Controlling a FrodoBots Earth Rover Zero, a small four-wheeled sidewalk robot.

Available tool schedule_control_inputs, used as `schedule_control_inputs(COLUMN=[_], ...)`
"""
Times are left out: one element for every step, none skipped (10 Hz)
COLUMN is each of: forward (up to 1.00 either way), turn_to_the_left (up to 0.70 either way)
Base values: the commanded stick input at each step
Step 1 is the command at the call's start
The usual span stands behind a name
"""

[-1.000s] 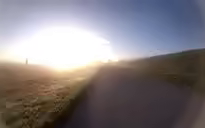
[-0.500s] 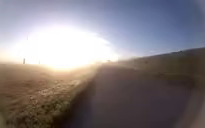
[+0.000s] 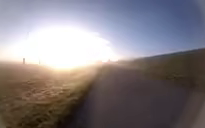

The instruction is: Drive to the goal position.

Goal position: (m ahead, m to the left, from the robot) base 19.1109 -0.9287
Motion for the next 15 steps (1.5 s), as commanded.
schedule_control_inputs(forward=[1.0,1.0,1.0,1.0,1.0,1.0,1.0,1.0,1.0,1.0,1.0,1.0,1.0,1.0,1.0], turn_to_the_left=[0.0,0.0,0.0,0.0,0.0,0.0,0.0,0.0,0.0,0.0,0.0,0.0,0.0,0.0,0.0])
